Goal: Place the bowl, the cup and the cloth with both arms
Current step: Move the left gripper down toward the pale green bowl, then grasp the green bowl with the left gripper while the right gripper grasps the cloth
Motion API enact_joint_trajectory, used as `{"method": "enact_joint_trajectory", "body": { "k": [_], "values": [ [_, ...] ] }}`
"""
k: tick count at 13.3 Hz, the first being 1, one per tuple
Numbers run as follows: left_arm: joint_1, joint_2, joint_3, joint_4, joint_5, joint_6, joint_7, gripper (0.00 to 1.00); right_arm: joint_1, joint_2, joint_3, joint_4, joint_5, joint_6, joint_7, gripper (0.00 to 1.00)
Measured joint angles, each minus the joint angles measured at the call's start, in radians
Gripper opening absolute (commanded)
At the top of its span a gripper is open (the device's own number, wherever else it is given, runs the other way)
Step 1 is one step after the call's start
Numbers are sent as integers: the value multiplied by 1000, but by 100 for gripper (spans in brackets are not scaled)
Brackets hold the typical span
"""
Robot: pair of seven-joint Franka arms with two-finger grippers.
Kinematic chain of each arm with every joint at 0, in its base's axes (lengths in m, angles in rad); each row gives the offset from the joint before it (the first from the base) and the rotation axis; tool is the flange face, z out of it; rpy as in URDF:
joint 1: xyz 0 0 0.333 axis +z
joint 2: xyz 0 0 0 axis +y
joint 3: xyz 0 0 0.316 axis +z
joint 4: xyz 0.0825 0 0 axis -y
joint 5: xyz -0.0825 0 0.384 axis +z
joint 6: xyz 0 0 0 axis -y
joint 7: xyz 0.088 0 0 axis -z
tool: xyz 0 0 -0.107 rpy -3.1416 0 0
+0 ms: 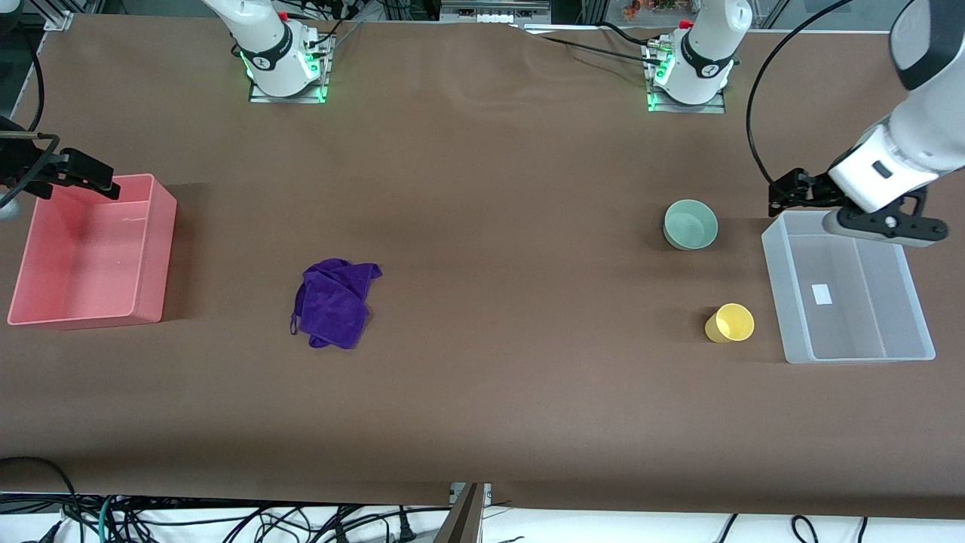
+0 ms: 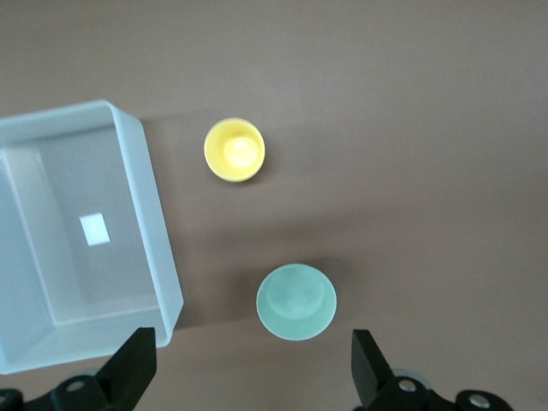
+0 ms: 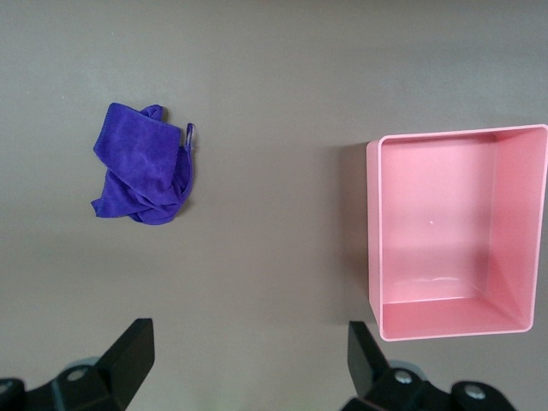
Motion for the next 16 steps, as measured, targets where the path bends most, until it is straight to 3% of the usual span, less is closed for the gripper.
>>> {"method": "enact_joint_trajectory", "body": {
  "k": [4, 8, 11, 16],
  "values": [
    [0, 17, 1, -179, 0, 78, 0, 100, 0, 0, -1, 0, 0, 1, 0, 100],
    [0, 65, 3, -405, 0, 364, 14, 100, 5, 38, 3, -8, 0, 11, 0, 100],
    [-1, 108, 4, -496, 0, 464, 164, 100, 48, 167, 12, -24, 4, 98, 0, 100],
    [-3, 229, 5, -528, 0, 586, 472, 97, 193, 387, 35, -54, 16, 422, 96, 100]
  ]
}}
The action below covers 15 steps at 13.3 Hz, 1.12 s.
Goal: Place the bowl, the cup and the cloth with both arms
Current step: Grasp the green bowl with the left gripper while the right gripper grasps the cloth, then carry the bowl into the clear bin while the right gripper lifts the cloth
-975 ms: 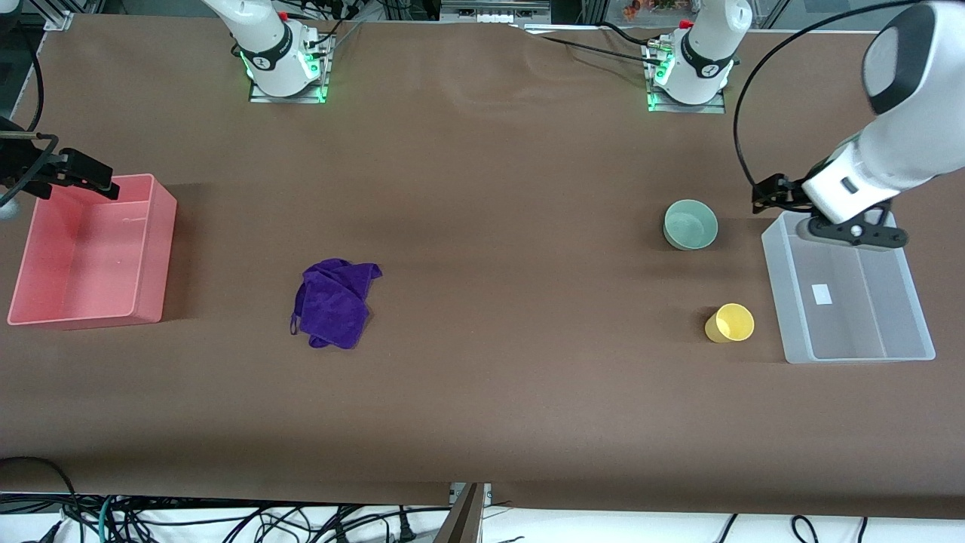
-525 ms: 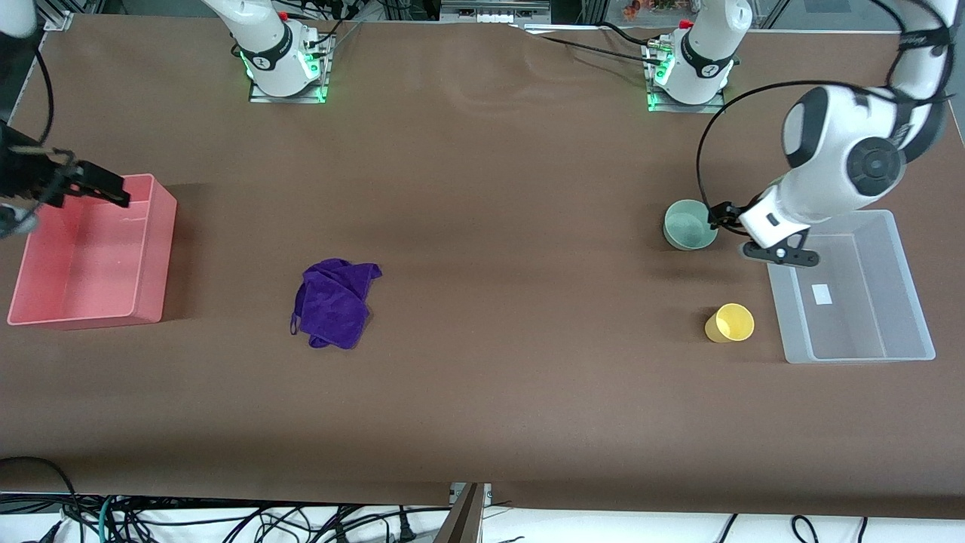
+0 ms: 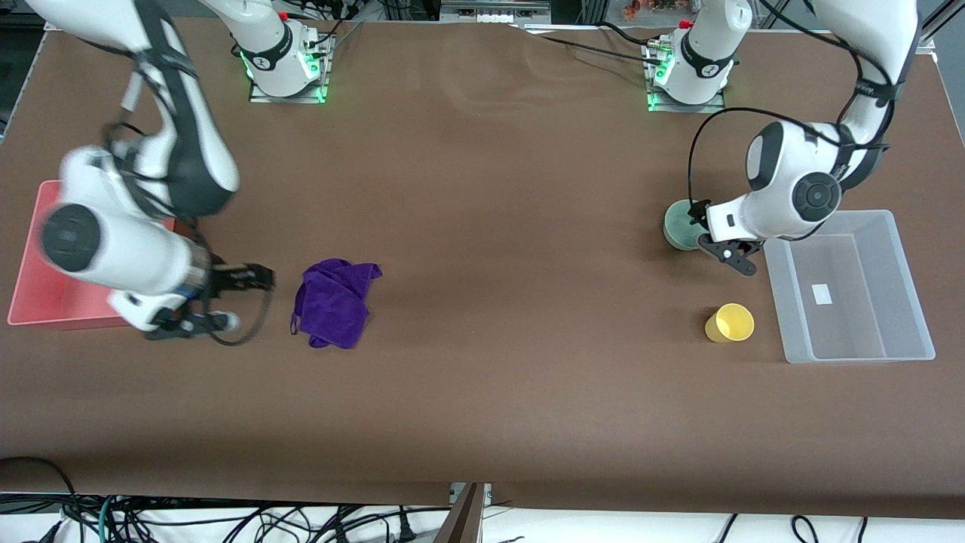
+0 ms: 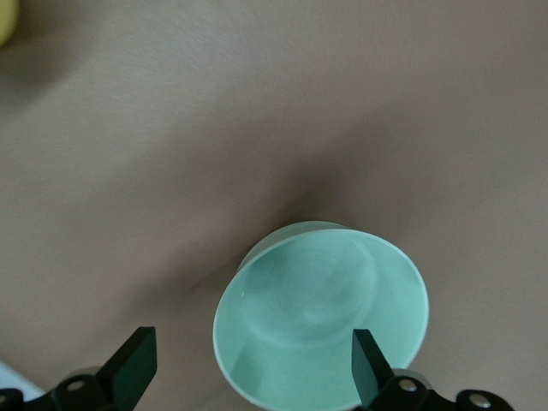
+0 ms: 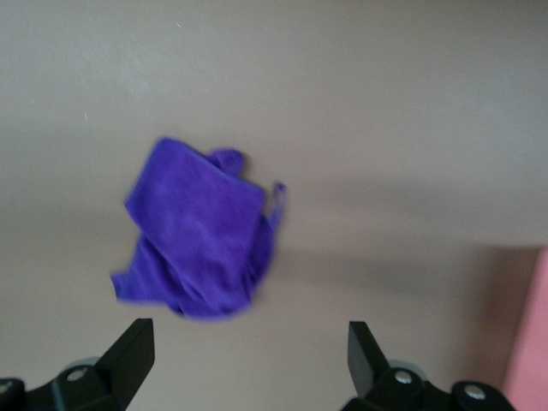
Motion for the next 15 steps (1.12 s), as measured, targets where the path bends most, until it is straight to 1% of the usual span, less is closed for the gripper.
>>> {"method": "enact_joint_trajectory", "body": {
  "k": [1, 2, 3, 4, 6, 7, 10, 11, 12, 13, 14, 15],
  "values": [
    [-2, 22, 0, -12, 0, 36, 16, 83, 5, 27, 10, -23, 0, 70, 17, 100],
    [-5, 43, 0, -22, 5, 67, 34, 50, 6, 51, 19, -53, 0, 141, 21, 100],
    [-8, 61, 0, -25, 12, 91, 53, 11, 8, 74, 26, -87, 1, 211, 21, 100],
    [-9, 72, 0, -25, 20, 104, 63, 0, 16, 95, 29, -125, 1, 276, 21, 100],
    [-10, 73, 0, -24, 28, 106, 73, 0, 36, 126, 32, -201, 1, 386, 22, 100],
    [-10, 72, 0, -23, 28, 106, 78, 0, 43, 135, 34, -234, 1, 419, 23, 100],
    [-10, 50, 2, -11, 29, 111, 151, 0, 51, 140, 38, -280, 1, 457, 24, 99],
    [-8, 27, 4, -3, 29, 109, 188, 0, 51, 140, 38, -288, 1, 480, 24, 85],
    [-1, -5, 6, 12, 29, 87, 227, 0, 51, 141, 38, -302, 1, 512, 21, 55],
    [7, -38, 10, 35, 29, 36, 265, 0, 51, 143, 38, -316, 1, 539, 18, 14],
    [16, -68, 13, 70, 29, -35, 303, 0, 51, 151, 39, -327, 1, 558, 17, 0],
    [26, -90, 16, 119, 29, -111, 335, 0, 51, 158, 39, -331, 1, 571, 17, 0]
  ]
}}
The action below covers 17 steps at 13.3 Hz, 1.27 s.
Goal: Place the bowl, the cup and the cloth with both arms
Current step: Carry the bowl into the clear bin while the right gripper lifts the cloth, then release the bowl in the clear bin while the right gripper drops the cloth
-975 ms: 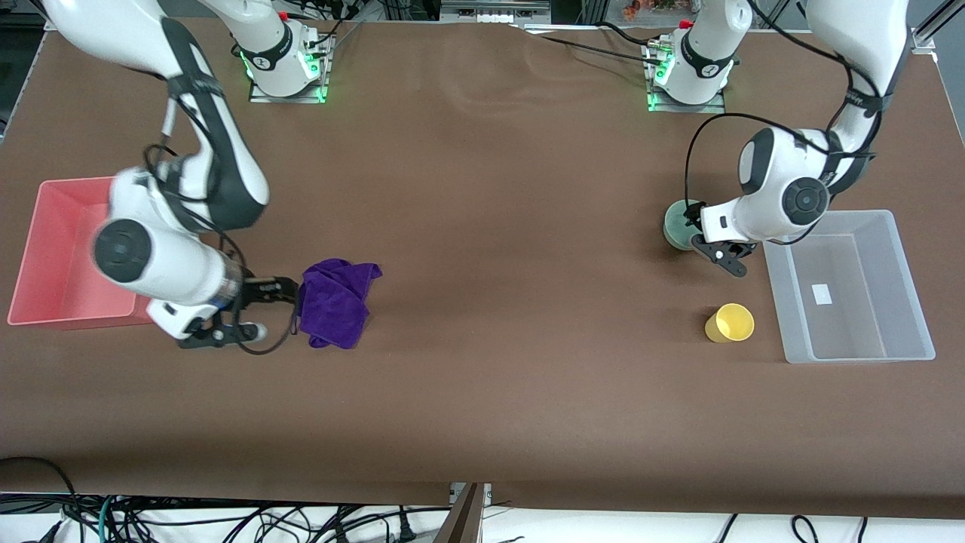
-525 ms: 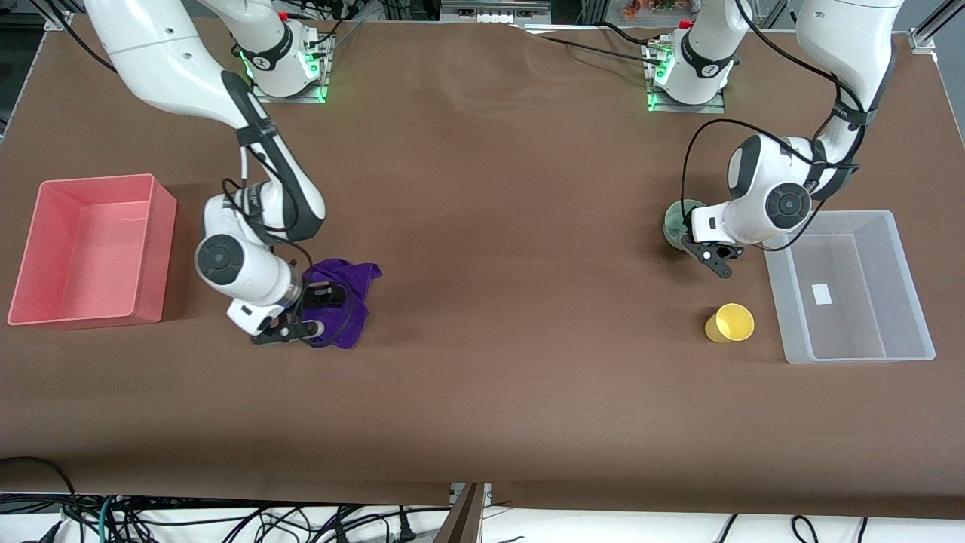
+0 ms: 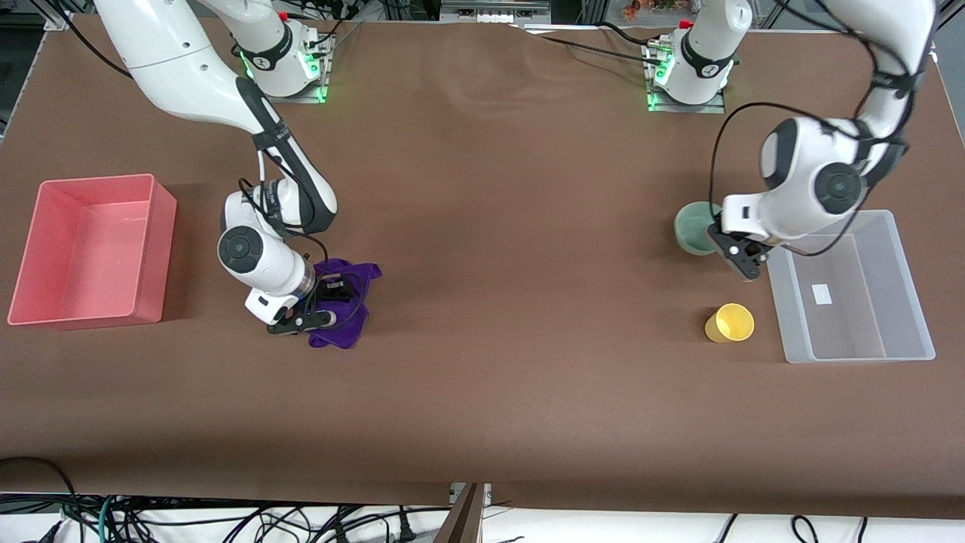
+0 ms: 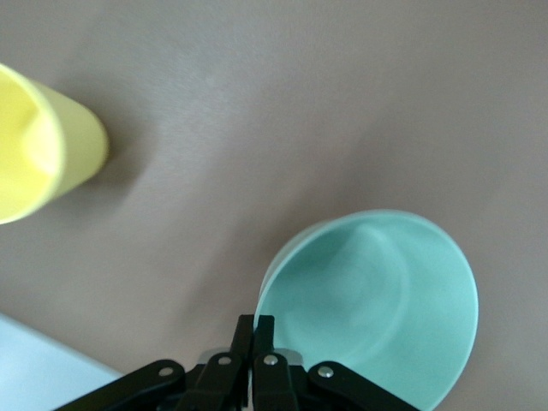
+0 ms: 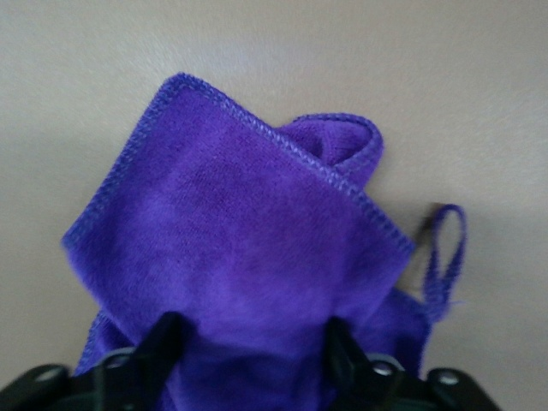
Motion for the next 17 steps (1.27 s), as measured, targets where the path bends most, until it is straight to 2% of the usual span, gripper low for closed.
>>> {"method": "enact_joint_trajectory", "body": {
  "k": [2, 4, 5, 7, 9, 11, 13, 14, 15, 16, 17],
  "values": [
    [19, -21, 18, 117, 1, -132, 56, 0, 2, -3, 4, 4, 0, 5, 0, 0],
    [40, -22, 78, 188, 4, -179, 128, 0, 1, -16, 0, 24, 0, -6, -1, 0],
    [64, -17, 112, 199, 4, -177, 171, 0, -1, -36, -10, 51, -1, -60, -2, 0],
    [114, 11, 176, 203, 4, -116, 249, 0, -13, -103, -66, 161, -4, -323, -60, 0],
    [163, 63, 199, 203, 4, 5, 309, 0, -32, -174, -160, 301, -4, -625, -224, 0],
    [188, 136, 200, 203, 4, 127, 324, 0, -43, -224, -299, 400, -6, -879, -423, 0],
    [192, 207, 200, 205, 4, 186, 323, 0, -50, -244, -468, 422, -8, -968, -653, 0],
    [193, 236, 200, 205, 4, 193, 321, 14, -54, -238, -550, 417, -7, -968, -770, 0],
    [193, 260, 200, 205, 3, 197, 318, 68, -63, -226, -623, 405, -5, -955, -873, 0],
    [194, 275, 200, 207, 3, 201, 311, 100, -82, -215, -671, 382, -1, -928, -949, 0],
    [194, 279, 200, 210, 3, 204, 304, 100, -105, -208, -691, 349, 1, -894, -991, 0]
  ]
}}
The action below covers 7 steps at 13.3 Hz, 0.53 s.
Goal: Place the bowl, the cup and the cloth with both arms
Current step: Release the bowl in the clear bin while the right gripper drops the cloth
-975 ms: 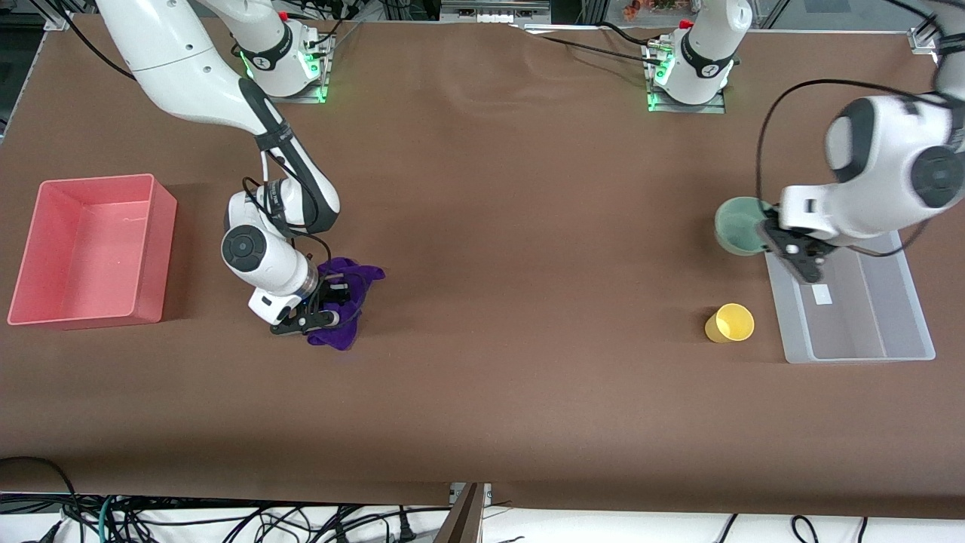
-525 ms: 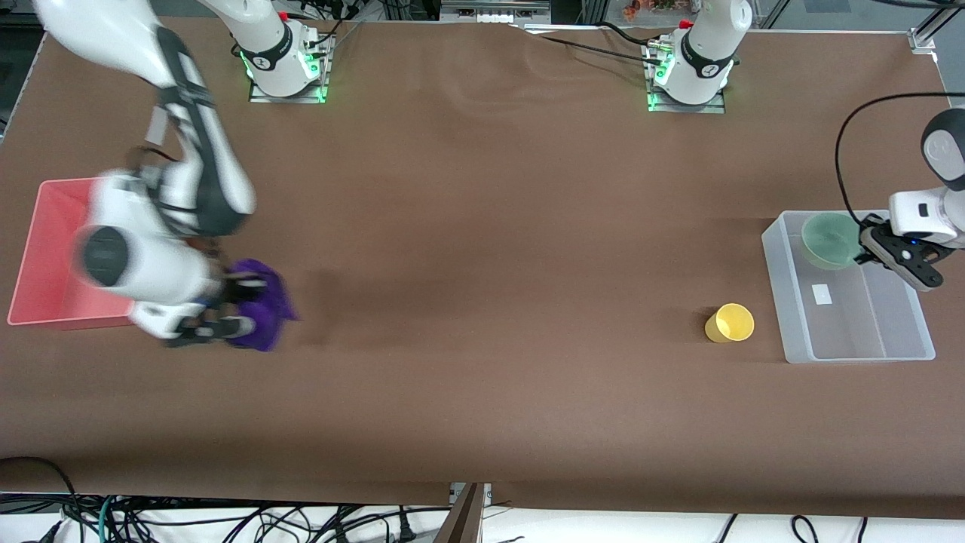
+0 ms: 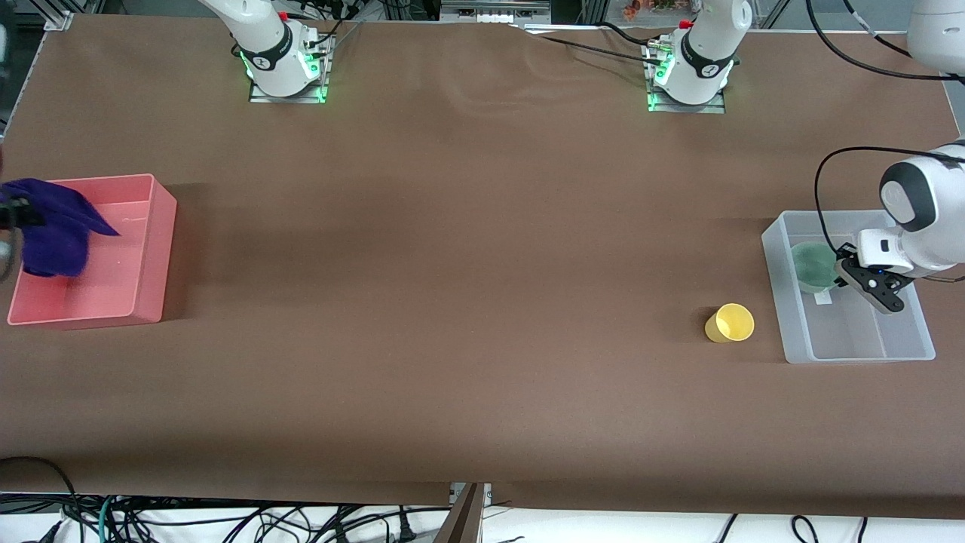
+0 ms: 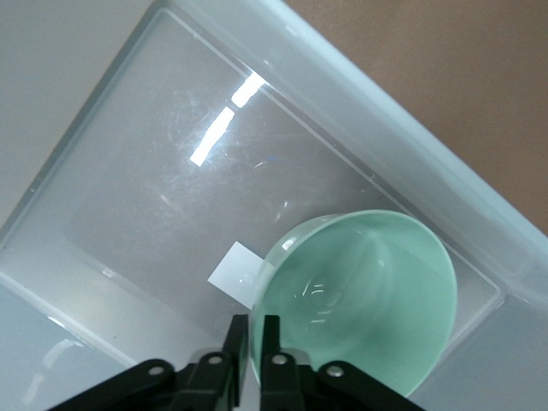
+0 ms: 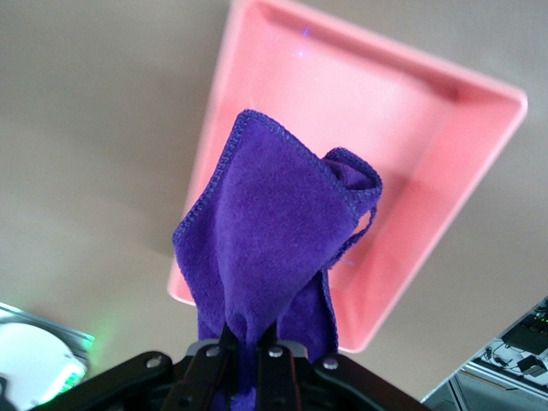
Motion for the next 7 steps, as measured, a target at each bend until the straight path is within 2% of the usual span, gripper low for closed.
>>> {"method": "enact_joint_trajectory", "body": {
  "k": [4, 5, 6, 7],
  "values": [
    [-3, -58, -11, 48, -2, -7, -74, 100, -53, 10, -4, -159, 21, 153, -62, 0],
    [-11, -82, -25, 61, -2, -31, -122, 100, -58, 12, -4, -186, 36, 173, -71, 52],
    [-33, -103, -38, 80, -2, -72, -186, 100, -61, 15, -4, -203, 43, 183, -73, 99],
    [-67, -116, -45, 98, -2, -112, -262, 100, -63, 17, -4, -211, 46, 185, -74, 100]
  ]
}}
